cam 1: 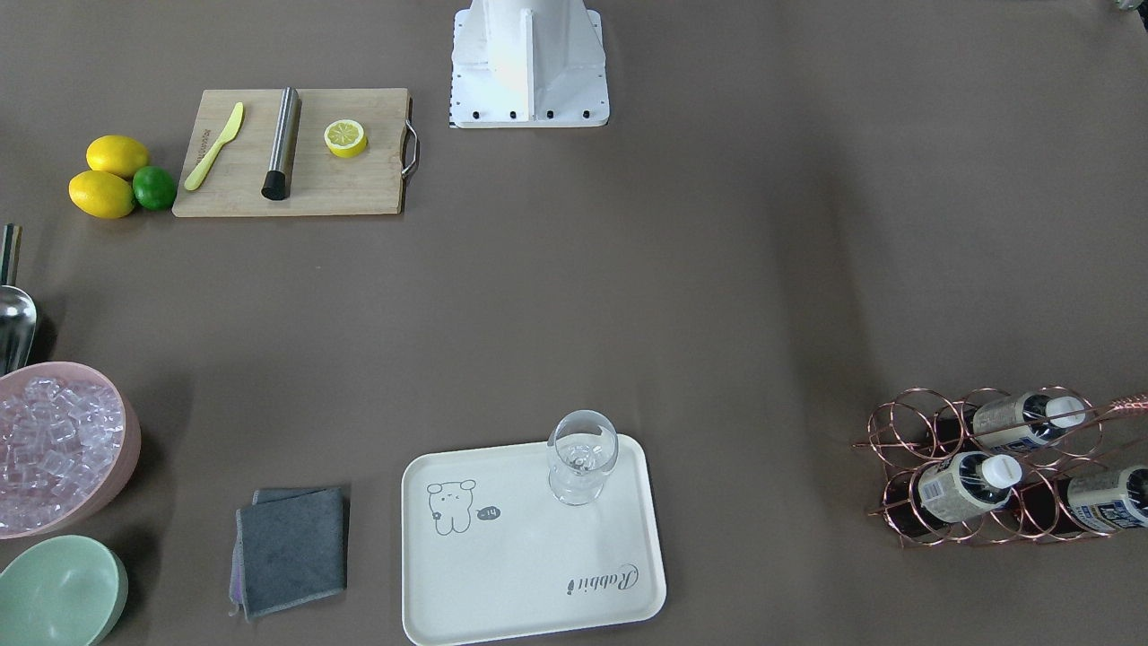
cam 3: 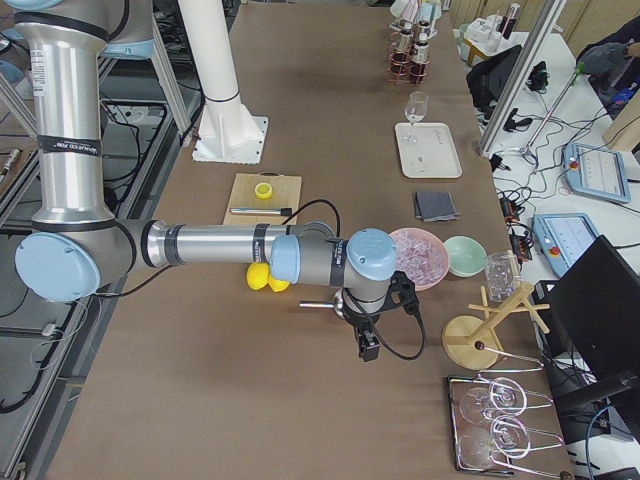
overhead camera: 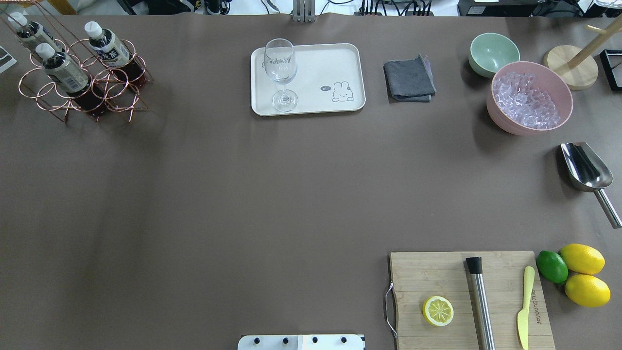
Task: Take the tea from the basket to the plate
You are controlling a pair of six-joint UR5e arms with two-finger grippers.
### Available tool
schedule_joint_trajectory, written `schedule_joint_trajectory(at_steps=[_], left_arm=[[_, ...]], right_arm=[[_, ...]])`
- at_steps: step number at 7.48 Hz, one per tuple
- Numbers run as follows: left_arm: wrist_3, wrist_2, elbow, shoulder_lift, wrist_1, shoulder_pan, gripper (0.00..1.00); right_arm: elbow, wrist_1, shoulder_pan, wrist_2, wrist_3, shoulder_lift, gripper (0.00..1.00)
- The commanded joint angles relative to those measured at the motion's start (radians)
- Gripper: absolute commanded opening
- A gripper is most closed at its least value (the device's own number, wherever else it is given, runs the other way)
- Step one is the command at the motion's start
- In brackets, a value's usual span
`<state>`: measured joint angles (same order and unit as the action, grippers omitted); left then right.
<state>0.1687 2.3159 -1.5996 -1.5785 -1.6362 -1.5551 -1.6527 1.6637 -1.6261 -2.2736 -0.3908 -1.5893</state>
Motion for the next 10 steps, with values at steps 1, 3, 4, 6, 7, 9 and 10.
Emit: schedule_joint_trajectory(at_steps=[1, 3, 4, 6, 7, 9, 10], left_arm=[[0.002, -0.003, 0.001, -0.003, 0.013, 0.0, 0.98], [0.002, -0.003, -0.005, -0.002, 0.032, -0.002, 0.98], [0.003, 0.0, -0.01, -0.002, 0.047, -0.005, 0.98], [0.009, 0.007, -0.008, -0.002, 0.056, -0.01, 0.98], [0.003, 0.032, -0.017, -0.003, 0.079, -0.016, 0.98], [0.012, 0.036, -0.02, -0.009, 0.079, -0.016, 0.98], [0.011, 0.037, -0.02, -0.003, 0.079, -0.016, 0.98]], right_arm=[[-0.001, 0.001, 0.0, 0.0, 0.003, 0.006, 1.0], [-0.004, -0.001, 0.0, 0.0, 0.003, 0.006, 1.0], [-0.021, 0.001, 0.0, 0.0, 0.004, 0.006, 0.99], [-0.032, -0.001, 0.0, -0.001, 0.004, 0.006, 1.0], [-0.041, 0.001, 0.0, -0.001, 0.006, 0.006, 1.0], [-0.041, 0.001, 0.002, 0.0, 0.004, 0.005, 1.0], [-0.041, 0.001, 0.0, 0.0, 0.001, 0.005, 1.0]])
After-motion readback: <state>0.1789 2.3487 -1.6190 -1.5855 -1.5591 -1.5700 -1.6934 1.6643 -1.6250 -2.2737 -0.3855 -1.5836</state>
